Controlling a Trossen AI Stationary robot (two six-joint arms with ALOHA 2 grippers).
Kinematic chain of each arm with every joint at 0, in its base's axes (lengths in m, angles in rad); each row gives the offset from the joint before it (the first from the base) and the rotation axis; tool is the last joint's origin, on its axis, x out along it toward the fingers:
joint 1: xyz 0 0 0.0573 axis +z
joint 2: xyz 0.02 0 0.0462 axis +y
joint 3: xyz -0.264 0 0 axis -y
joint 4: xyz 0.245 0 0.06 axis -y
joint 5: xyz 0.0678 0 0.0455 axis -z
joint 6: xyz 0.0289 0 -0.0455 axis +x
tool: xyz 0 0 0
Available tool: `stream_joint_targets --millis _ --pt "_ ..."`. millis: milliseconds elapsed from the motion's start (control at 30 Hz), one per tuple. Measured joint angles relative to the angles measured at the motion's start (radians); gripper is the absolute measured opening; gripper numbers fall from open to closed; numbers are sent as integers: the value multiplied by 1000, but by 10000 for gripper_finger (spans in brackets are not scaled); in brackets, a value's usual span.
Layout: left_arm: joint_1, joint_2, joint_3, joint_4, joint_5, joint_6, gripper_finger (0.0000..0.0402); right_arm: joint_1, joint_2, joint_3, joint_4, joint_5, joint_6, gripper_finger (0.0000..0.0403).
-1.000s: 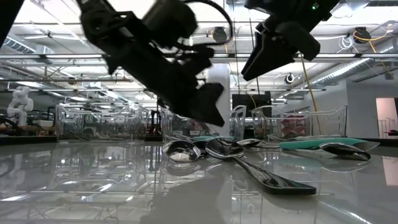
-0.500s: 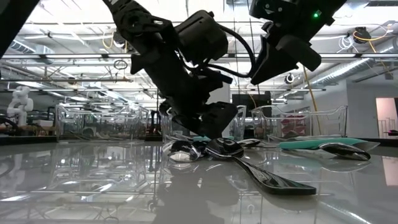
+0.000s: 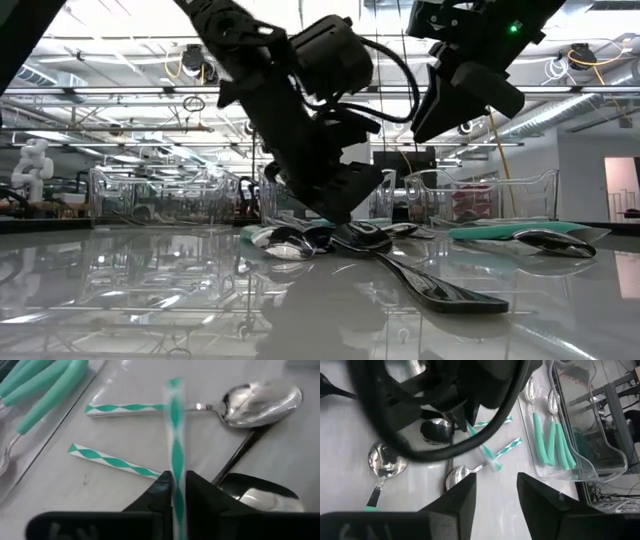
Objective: Sort silverware by color (type)
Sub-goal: Put the green patterned spoon into the right transparent bin
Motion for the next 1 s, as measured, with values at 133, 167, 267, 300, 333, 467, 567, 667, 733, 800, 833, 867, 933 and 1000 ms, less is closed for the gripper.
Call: stream_joint_targets --millis 133,167,267,300,333,467,567,667,733,800,833,867,933,1000 --pt "-27 1 71 -83 5 26 28 0 0 0 5 -2 0 139" --pt "-34 1 89 -99 5 33 26 0 0 0 5 -2 0 139" --pt "-55 1 134 -151 2 49 24 0 0 0 7 -3 0 139" --pt "-60 1 145 -163 -2 52 24 3 0 0 4 -3 4 139" --pt "-65 1 151 -166 -6 59 23 6 0 0 -3 -3 10 139" --pt "-73 -3 156 -198 -9 82 22 35 -16 0 -101 -5 73 139" --pt "-74 -11 156 -215 -14 111 21 64 -52 0 -183 -5 167 139" --pt "-74 -12 156 -223 -15 150 21 101 -92 0 -251 -18 268 139" --pt "-76 -18 156 -223 -15 181 21 132 -109 0 -279 -31 315 139" --pt "-78 -28 156 -216 -15 208 20 165 -116 -5 -307 -31 347 139" --pt "-79 -39 156 -229 -14 219 20 182 -120 -8 -324 -32 349 139" --pt "-79 -46 156 -240 -14 229 20 197 -124 -12 -342 -31 348 139" --pt "-79 -60 157 -234 -14 240 20 215 -134 -21 -363 -23 332 139" --pt "-78 -76 156 -259 -9 248 20 224 -150 -33 -370 -3 310 139"
